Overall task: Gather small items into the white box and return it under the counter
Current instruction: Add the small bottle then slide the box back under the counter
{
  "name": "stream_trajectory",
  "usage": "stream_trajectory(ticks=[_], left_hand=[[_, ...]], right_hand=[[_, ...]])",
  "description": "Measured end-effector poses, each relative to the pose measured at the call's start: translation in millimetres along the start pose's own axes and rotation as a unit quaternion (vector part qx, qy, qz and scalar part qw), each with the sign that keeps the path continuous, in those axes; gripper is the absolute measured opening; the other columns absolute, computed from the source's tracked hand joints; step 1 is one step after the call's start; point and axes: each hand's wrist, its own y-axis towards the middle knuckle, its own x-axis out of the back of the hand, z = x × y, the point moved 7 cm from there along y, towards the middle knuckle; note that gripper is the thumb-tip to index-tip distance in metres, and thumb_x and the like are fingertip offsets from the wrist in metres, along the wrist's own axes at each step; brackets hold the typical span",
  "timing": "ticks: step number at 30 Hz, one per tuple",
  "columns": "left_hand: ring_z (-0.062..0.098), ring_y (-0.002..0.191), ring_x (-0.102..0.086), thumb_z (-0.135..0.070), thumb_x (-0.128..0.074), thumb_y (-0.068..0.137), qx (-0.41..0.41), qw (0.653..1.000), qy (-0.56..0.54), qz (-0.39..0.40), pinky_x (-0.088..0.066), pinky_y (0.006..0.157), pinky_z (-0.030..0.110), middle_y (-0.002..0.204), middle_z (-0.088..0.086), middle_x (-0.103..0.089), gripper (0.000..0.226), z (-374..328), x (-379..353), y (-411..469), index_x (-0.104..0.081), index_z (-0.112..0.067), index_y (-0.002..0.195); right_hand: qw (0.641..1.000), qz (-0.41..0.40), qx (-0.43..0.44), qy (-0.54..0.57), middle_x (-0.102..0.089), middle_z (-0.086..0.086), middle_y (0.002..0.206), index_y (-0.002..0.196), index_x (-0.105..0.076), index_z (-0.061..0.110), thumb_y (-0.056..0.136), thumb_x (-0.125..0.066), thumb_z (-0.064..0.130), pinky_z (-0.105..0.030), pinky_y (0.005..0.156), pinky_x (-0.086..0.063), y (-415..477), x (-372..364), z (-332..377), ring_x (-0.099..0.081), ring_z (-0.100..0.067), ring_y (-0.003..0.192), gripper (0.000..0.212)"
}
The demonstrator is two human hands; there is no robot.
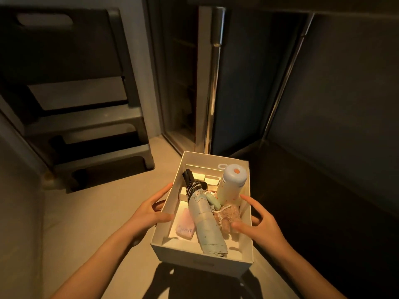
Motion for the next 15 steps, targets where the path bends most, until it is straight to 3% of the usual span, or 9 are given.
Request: stream_trajectory(ticks=[2,4,5,11,15], left_hand=[[0.010,0.111,-0.055,-0.022,-0.086,0.063,-0.009,1.000,0.006,0.029,-0.059,0.075,0.030,0.123,-0.022,-0.051,0.082,14.5,-8.7,26.3,-0.046,-0.068,0.118],[0.011,0.112,-0.055,-0.020,-0.085,0.064,-0.015,0.998,0.015,0.054,-0.058,0.074,0.029,0.124,-0.020,-0.051,0.082,23.0,-16.7,50.3,-0.046,-0.067,0.118],[0.012,0.112,-0.055,-0.020,-0.085,0.064,-0.017,0.998,0.019,0.064,-0.058,0.074,0.029,0.124,-0.019,-0.051,0.081,25.5,-21.5,61.2,-0.047,-0.067,0.118],[0.016,0.113,-0.055,-0.015,-0.082,0.069,-0.025,0.993,0.022,0.115,-0.058,0.074,0.029,0.127,-0.014,-0.051,0.079,37.3,-51.9,107.7,-0.046,-0.064,0.119],[0.018,0.115,-0.056,-0.011,-0.081,0.072,-0.017,0.990,0.018,0.138,-0.058,0.083,0.034,0.131,-0.008,-0.052,0.081,47.0,-72.2,129.9,-0.044,-0.060,0.125]], right_hand=[[1.000,-0.028,0.005,-0.005,-0.049,0.022,0.128,0.119,-0.048,0.057,0.063,-0.087,0.029,-0.024,0.077,-0.055,8.1,6.2,-23.3,-0.055,-0.005,0.109,0.073],[0.999,-0.048,0.002,-0.014,-0.046,0.009,0.139,0.125,-0.048,0.052,0.063,-0.087,0.029,-0.048,0.096,-0.050,16.5,12.6,-42.0,-0.049,-0.023,0.126,0.077],[0.999,-0.052,0.004,-0.014,-0.045,0.006,0.141,0.124,-0.048,0.051,0.063,-0.087,0.028,-0.054,0.100,-0.045,19.8,15.0,-49.2,-0.046,-0.028,0.129,0.076],[0.997,-0.074,0.006,-0.004,-0.041,0.004,0.146,0.128,-0.048,0.047,0.066,-0.086,0.024,-0.054,0.104,-0.041,28.7,31.8,-71.9,-0.040,-0.030,0.132,0.076],[0.995,-0.101,0.005,-0.014,-0.037,0.004,0.148,0.124,-0.046,0.051,0.066,-0.085,0.024,-0.047,0.105,-0.041,33.2,46.1,-82.4,-0.038,-0.030,0.135,0.075]])
